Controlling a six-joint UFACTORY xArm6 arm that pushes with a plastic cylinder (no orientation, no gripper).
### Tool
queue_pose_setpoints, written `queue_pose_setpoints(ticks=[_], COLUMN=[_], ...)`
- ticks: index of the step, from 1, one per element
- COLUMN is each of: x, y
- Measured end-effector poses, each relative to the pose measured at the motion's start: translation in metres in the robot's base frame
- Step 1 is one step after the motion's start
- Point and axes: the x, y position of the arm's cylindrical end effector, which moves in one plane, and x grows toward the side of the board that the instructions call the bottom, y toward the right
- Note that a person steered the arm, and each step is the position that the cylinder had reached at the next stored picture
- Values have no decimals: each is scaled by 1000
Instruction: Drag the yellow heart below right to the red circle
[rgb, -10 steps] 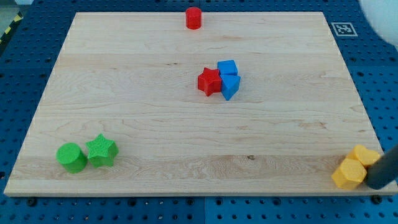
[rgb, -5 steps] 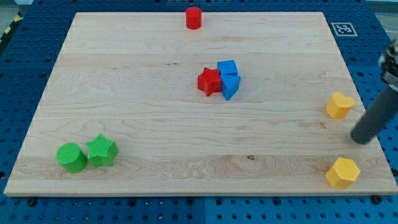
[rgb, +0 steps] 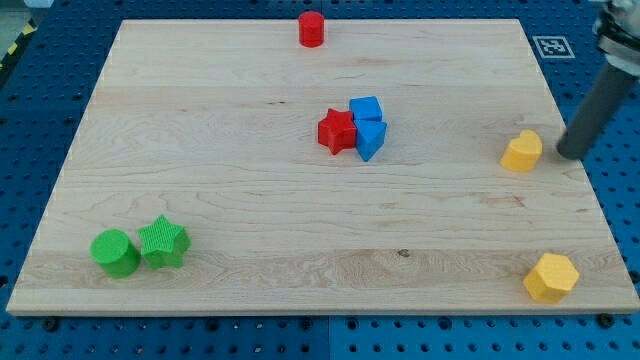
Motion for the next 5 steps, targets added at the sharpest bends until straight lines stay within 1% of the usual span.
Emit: queue_pose_setpoints(ticks=[1,2,3,4,5], x=[30,-14,-88,-103,-77], y=[-21,-73,-114,-117,-101])
